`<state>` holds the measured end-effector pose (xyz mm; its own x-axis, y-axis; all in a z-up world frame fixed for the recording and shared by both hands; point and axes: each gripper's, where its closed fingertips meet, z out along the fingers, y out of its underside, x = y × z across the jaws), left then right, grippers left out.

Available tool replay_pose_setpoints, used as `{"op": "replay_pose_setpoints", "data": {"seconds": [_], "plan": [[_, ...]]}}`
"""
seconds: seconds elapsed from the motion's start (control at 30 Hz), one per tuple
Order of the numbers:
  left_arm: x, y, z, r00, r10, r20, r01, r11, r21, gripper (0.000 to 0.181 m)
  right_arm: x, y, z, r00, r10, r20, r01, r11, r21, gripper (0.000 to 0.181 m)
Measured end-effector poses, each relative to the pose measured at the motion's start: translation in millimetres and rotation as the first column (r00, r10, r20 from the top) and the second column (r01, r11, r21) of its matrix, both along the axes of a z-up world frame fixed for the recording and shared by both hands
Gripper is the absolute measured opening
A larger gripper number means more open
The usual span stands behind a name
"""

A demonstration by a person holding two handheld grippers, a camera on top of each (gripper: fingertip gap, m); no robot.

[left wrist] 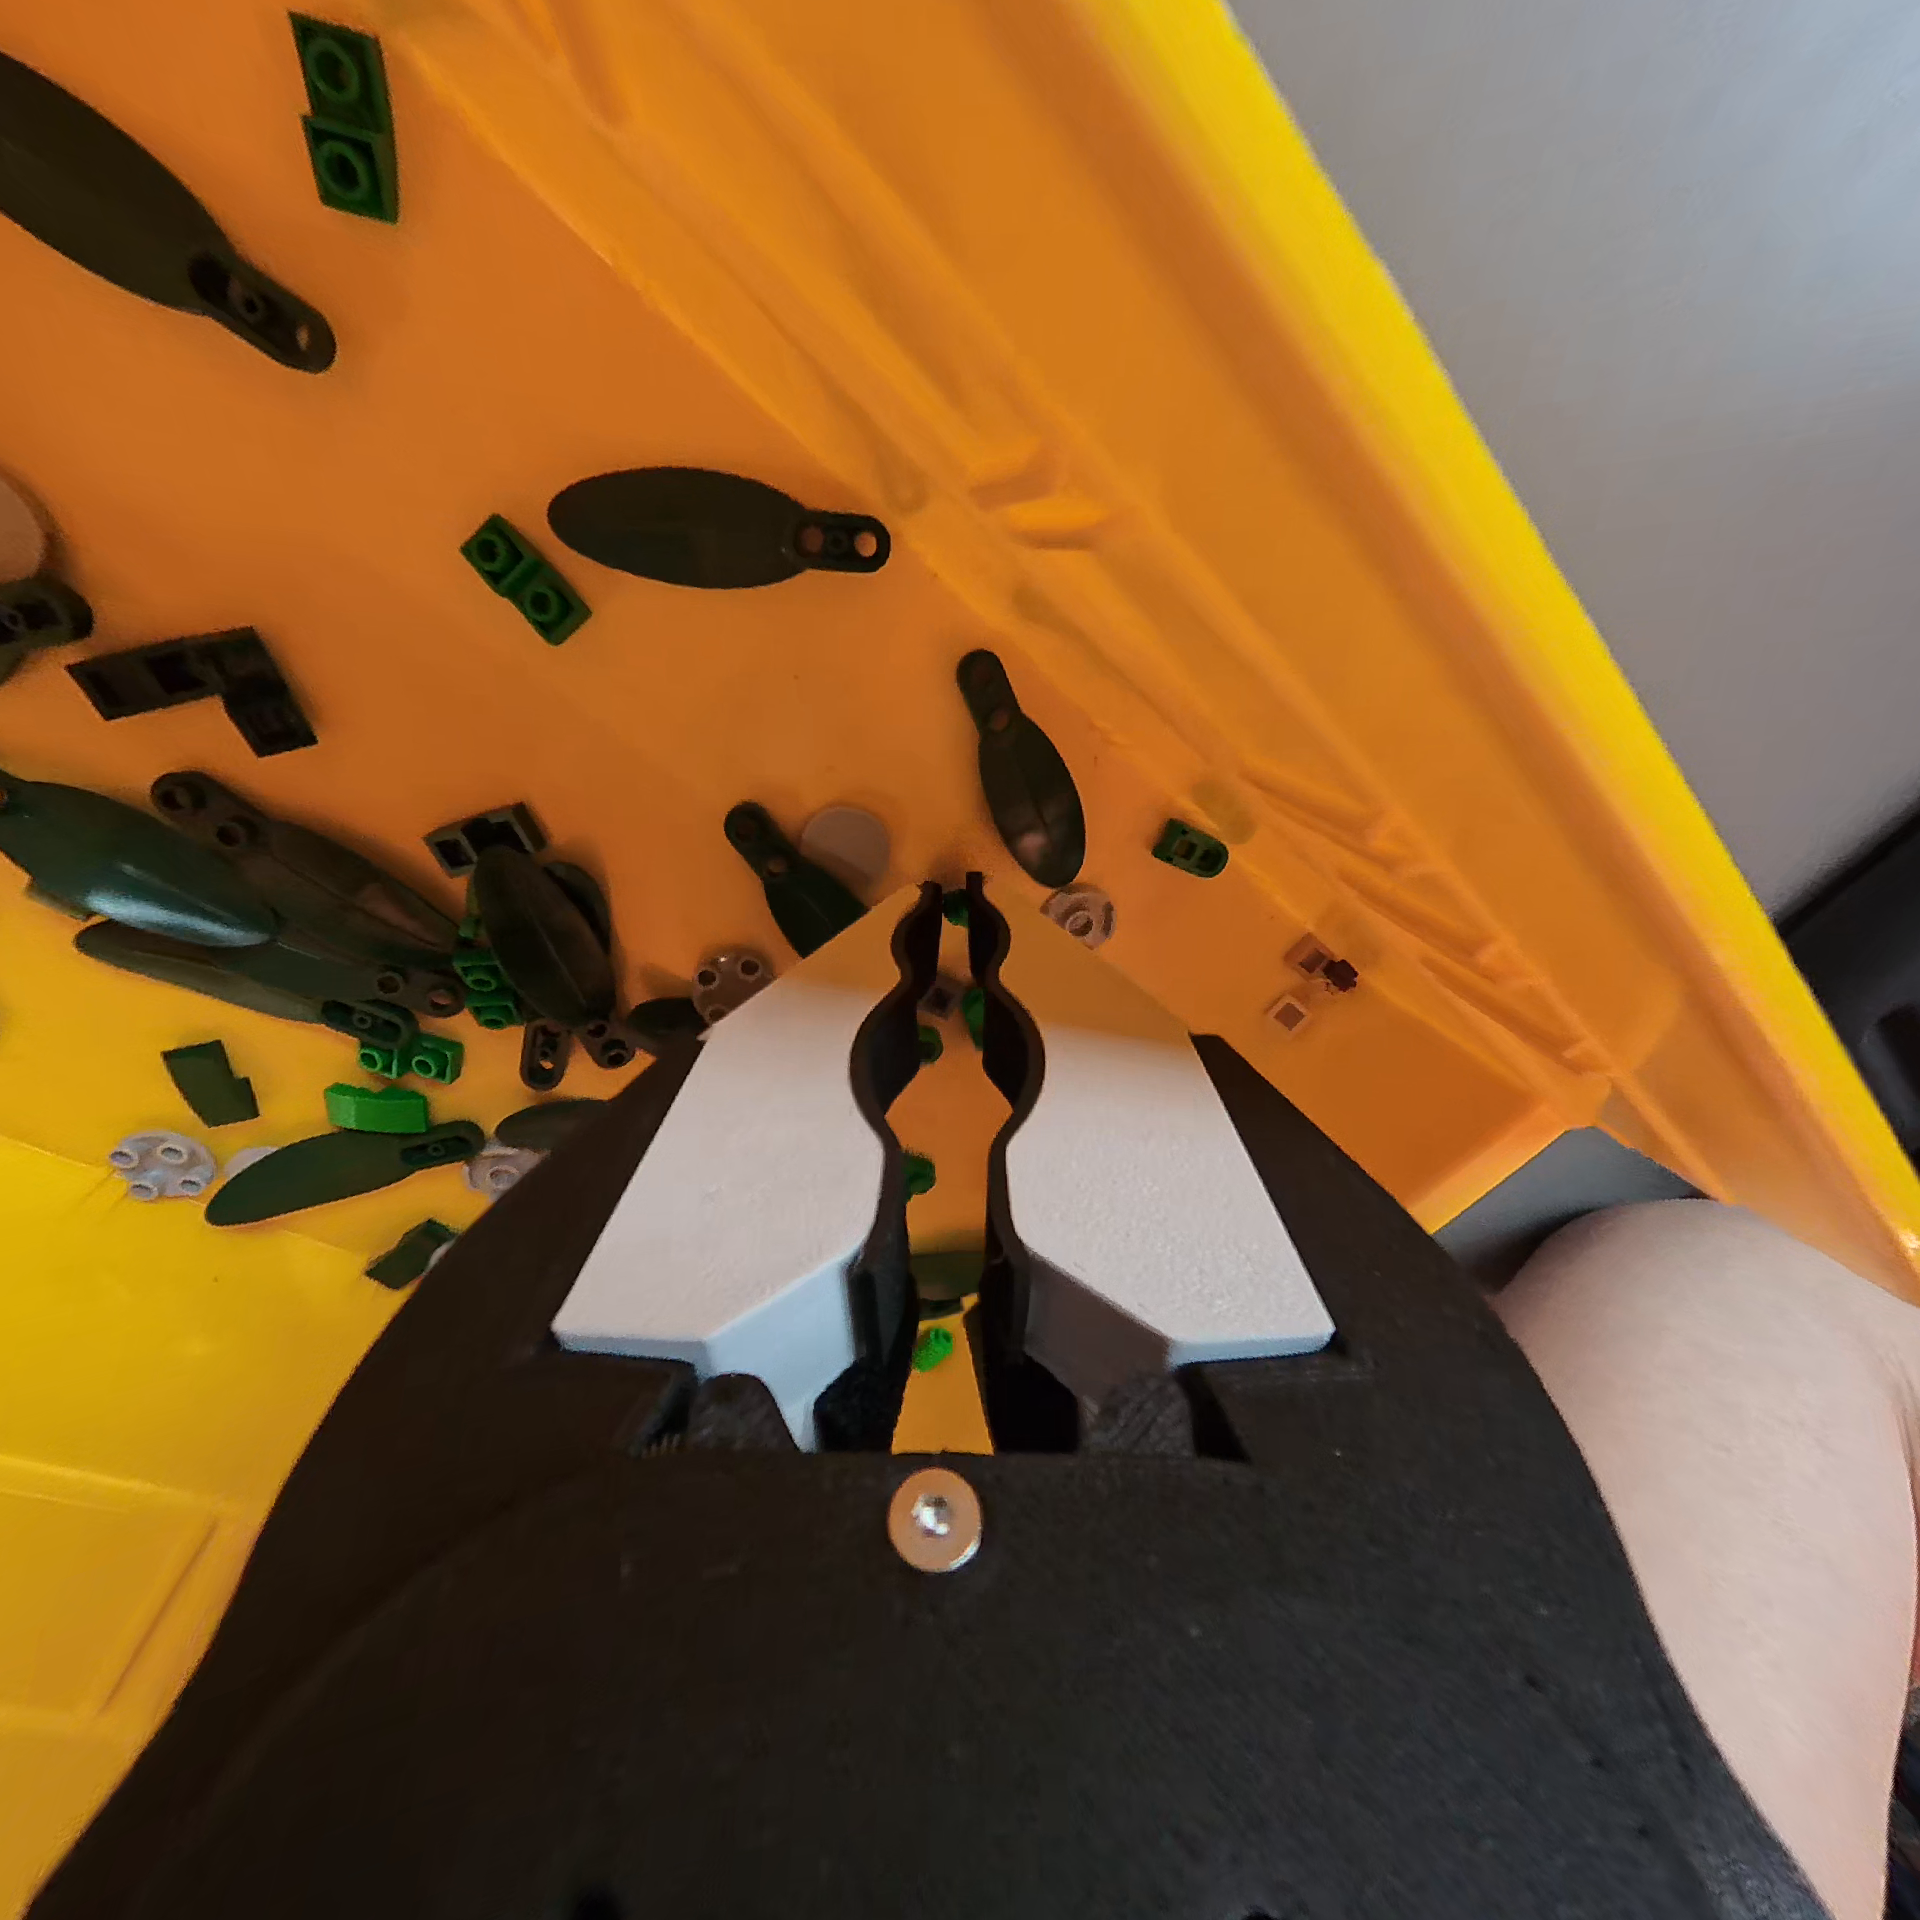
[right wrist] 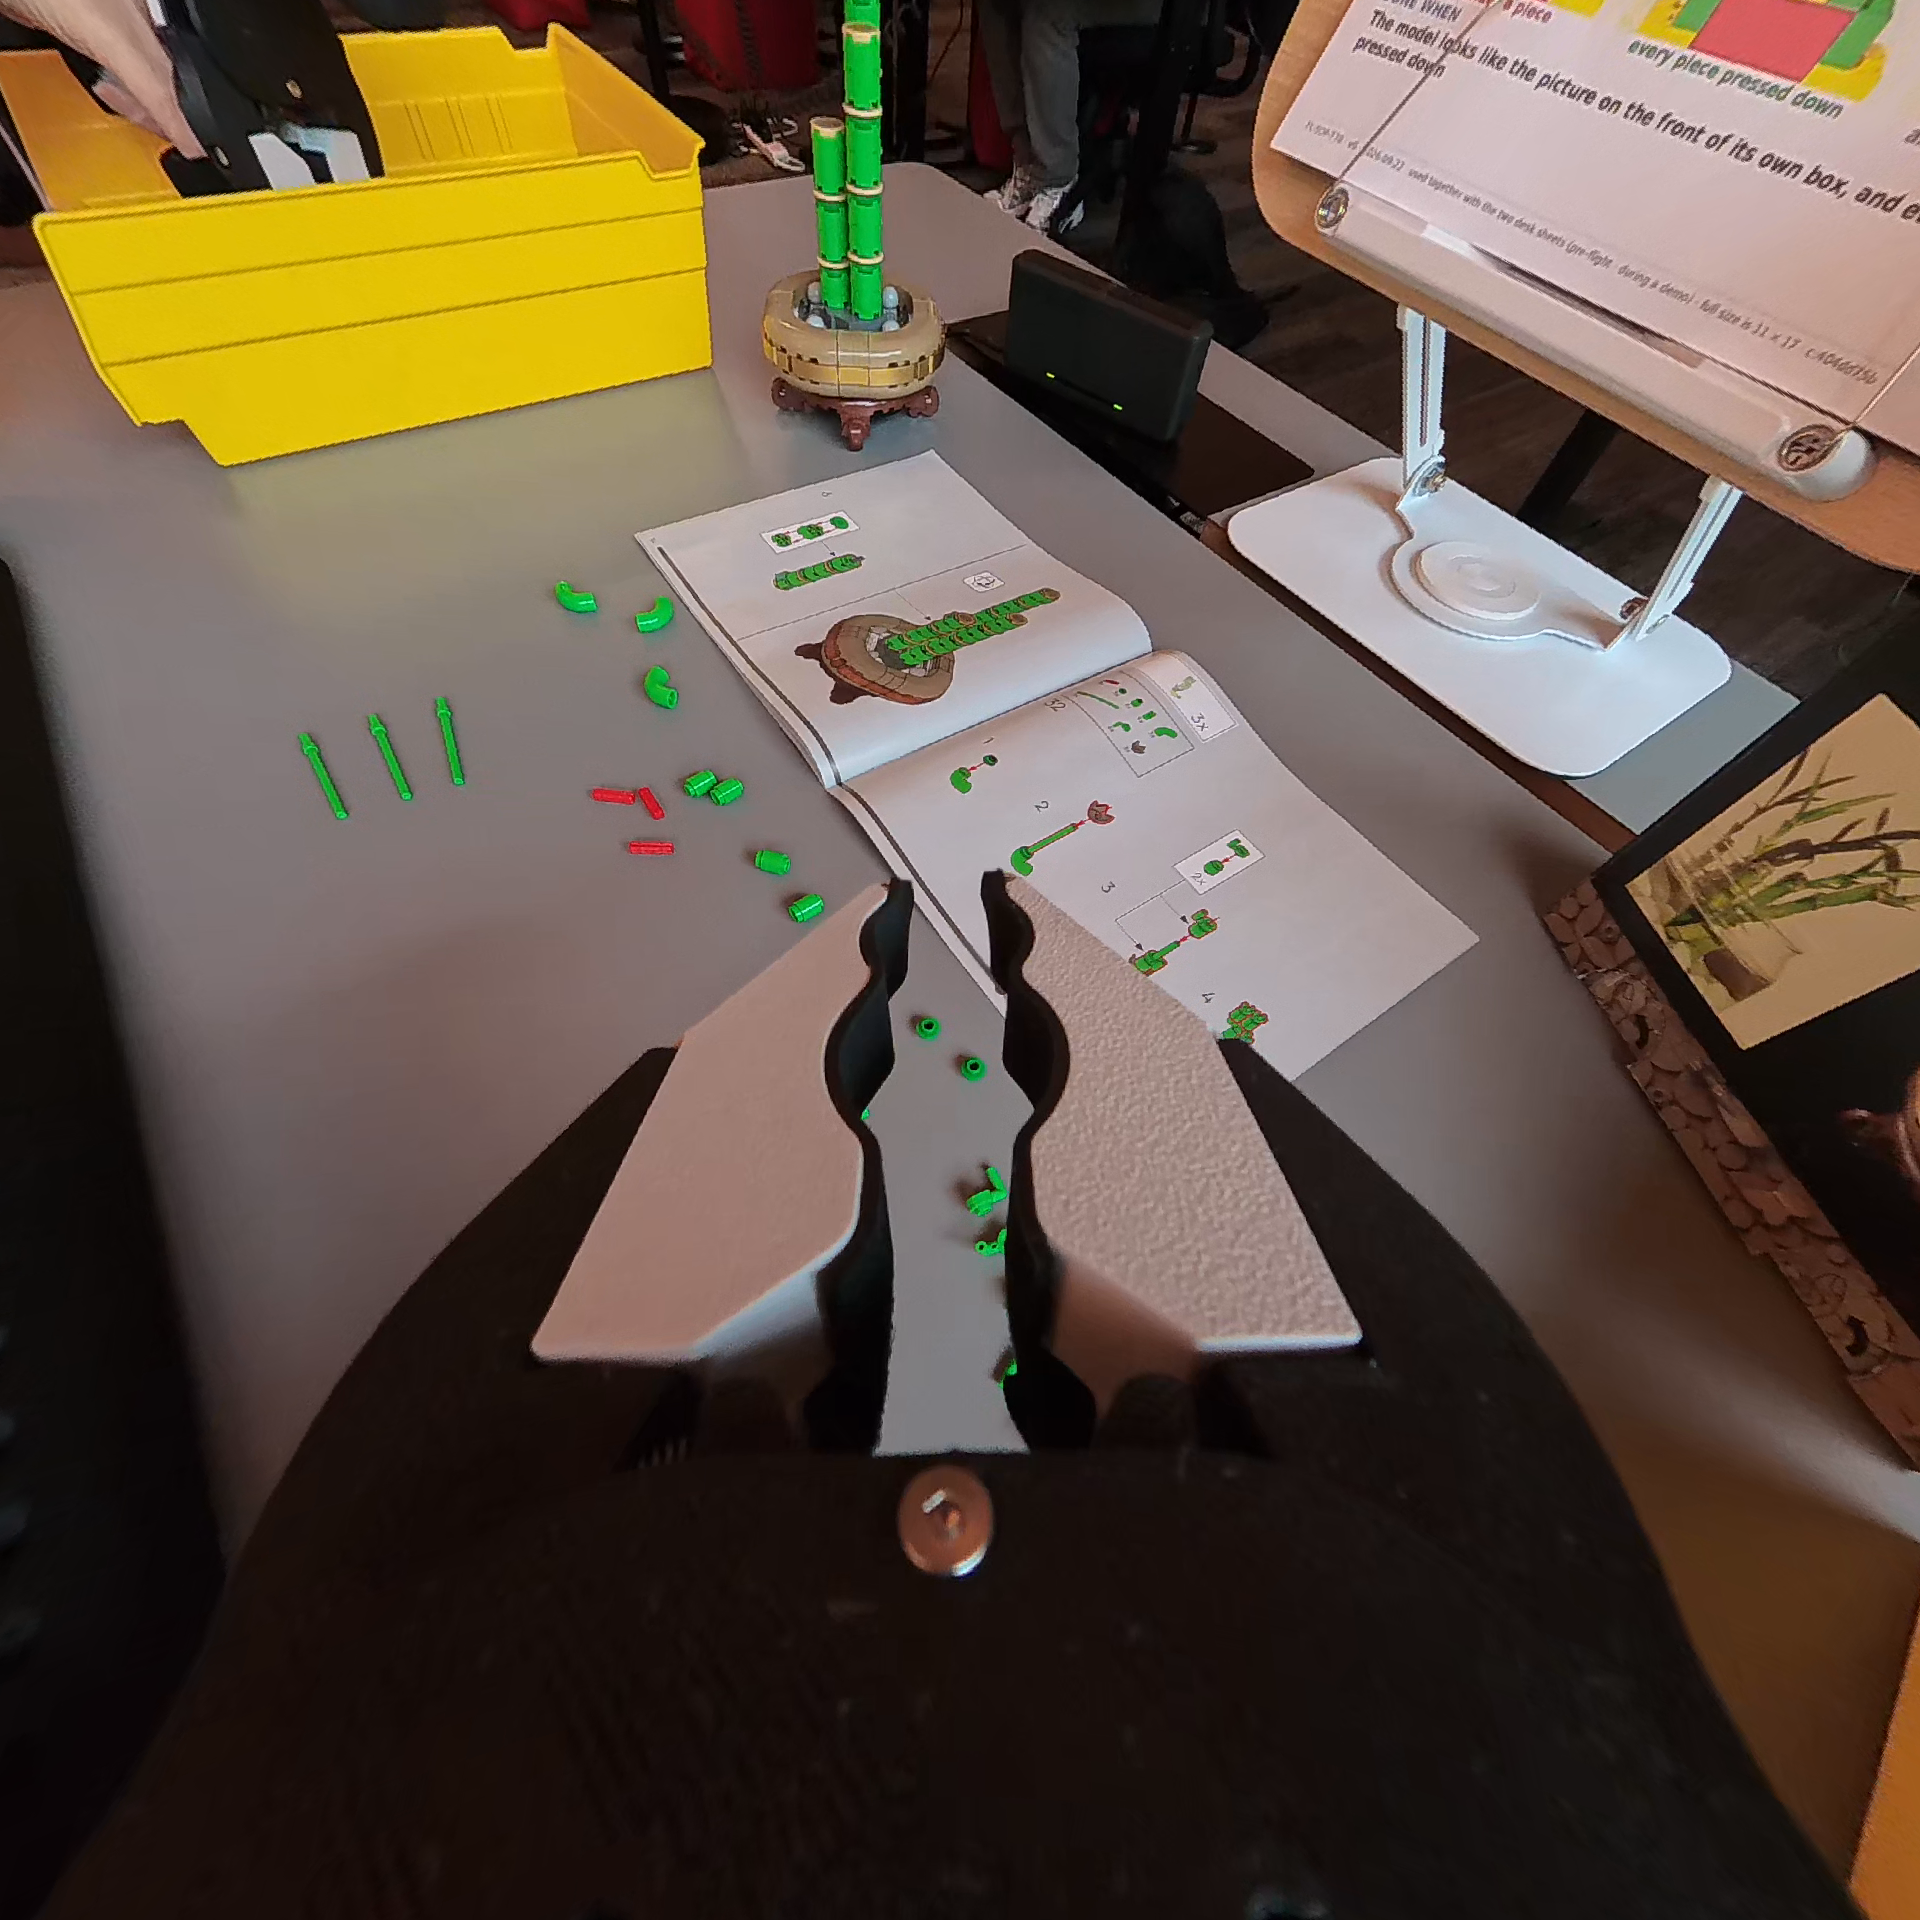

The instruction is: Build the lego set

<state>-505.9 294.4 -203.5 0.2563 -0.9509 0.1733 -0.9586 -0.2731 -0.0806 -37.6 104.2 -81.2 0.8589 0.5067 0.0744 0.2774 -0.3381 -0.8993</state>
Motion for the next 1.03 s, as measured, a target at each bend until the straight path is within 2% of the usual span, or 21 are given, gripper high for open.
{"op": "replay_pose_setpoints", "data": {"seconds": [0.13, 0.2, 0.27, 0.33, 0.4, 0.43, 0.5, 0.53, 0.6, 0.67, 0.7, 0.8, 0.87, 0.93, 1.03], "plan": [[-7, 15, 16, 0.999, 0.042, 0.013, -0.043, 0.993, 0.107, 0.002, -1, 1, -1, 1.000, -0.001, 0.007, 0.001, 1.000, 0.001, 0.014], [-4, 24, 40, 0.993, 0.078, 0.090, -0.094, 0.978, 0.186, 0.002, -3, 2, 2, 1.000, -0.002, 0.007, 0.002, 1.000, 0.018, 0.014], [12, 31, 77, 0.970, 0.050, 0.237, -0.120, 0.948, 0.293, 0.002, -8, 4, 9, 1.000, 0.002, 0.002, -0.002, 0.998, 0.056, 0.014], [44, 25, 125, 0.906, -0.078, 0.415, -0.108, 0.907, 0.407, 0.002, -17, 8, 19, 1.000, 0.012, -0.003, -0.012, 0.993, 0.117, 0.013], [86, 3, 175, 0.778, -0.242, 0.580, -0.094, 0.868, 0.488, 0.002, -31, 12, 28, 1.000, 0.018, 0.024, -0.023, 0.981, 0.190, 0.013], [108, -14, 196, 0.702, -0.296, 0.648, -0.085, 0.868, 0.489, 0.002, -39, 14, 32, 0.998, 0.021, 0.053, -0.033, 0.972, 0.233, 0.014], [151, -55, 225, 0.561, -0.327, 0.760, -0.029, 0.910, 0.413, 0.003, -64, 15, 41, 0.990, 0.039, 0.133, -0.079, 0.947, 0.311, 0.016], [171, -73, 236, 0.499, -0.295, 0.815, -0.020, 0.936, 0.351, 0.003, -77, 14, 47, 0.983, 0.042, 0.178, -0.104, 0.930, 0.354, 0.018], [209, -105, 250, 0.395, -0.181, 0.901, 0.019, 0.982, 0.189, 0.002, -109, 9, 62, 0.967, 0.060, 0.247, -0.168, 0.881, 0.443, 0.019], [238, -138, 254, 0.322, -0.060, 0.945, 0.110, 0.994, 0.026, 0.002, -141, 0, 79, 0.959, 0.075, 0.274, -0.214, 0.823, 0.525, 0.020], [249, -154, 254, 0.298, -0.006, 0.955, 0.166, 0.985, -0.045, 0.002, -155, -5, 86, 0.957, 0.085, 0.278, -0.232, 0.797, 0.557, 0.020], [273, -187, 247, 0.291, 0.150, 0.945, 0.291, 0.927, -0.237, 0.001, -182, -17, 101, 0.947, 0.049, 0.317, -0.252, 0.724, 0.642, 0.022], [282, -194, 249, 0.260, 0.279, 0.925, 0.329, 0.875, -0.356, 0.000, -189, -24, 109, 0.939, -0.017, 0.344, -0.245, 0.670, 0.701, 0.022], [288, -196, 248, 0.257, 0.377, 0.890, 0.362, 0.816, -0.450, 0.000, -187, -28, 116, 0.936, -0.093, 0.341, -0.212, 0.625, 0.751, 0.021], [295, -195, 240, 0.273, 0.462, 0.844, 0.376, 0.756, -0.536, 0.000, -184, -25, 119, 0.950, -0.122, 0.288, -0.148, 0.634, 0.759, 0.019]]}}
